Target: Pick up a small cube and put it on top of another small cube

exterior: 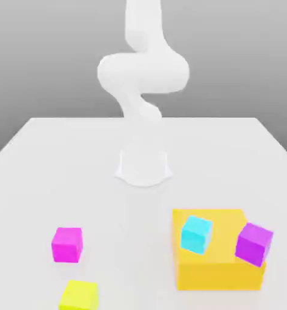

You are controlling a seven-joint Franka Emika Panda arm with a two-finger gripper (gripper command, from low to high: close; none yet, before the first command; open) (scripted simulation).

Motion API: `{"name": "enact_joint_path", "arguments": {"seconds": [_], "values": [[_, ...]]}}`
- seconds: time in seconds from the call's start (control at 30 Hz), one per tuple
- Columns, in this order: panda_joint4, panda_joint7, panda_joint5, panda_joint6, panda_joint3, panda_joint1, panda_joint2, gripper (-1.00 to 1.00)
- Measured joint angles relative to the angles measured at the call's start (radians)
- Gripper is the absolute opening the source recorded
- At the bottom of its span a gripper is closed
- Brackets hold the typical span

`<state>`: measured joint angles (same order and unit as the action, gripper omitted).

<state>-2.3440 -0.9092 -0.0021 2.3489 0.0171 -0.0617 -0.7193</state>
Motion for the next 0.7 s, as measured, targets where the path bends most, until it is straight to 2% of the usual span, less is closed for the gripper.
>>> {"name": "enact_joint_path", "arguments": {"seconds": [0.43, 0.7], "values": [[-0.23, -0.581, -0.025, 0.256, 0.065, -0.298, 0.423, 0.0], [-0.37, -0.926, -0.031, 0.411, 0.025, -0.41, 0.679, 0.0]]}}
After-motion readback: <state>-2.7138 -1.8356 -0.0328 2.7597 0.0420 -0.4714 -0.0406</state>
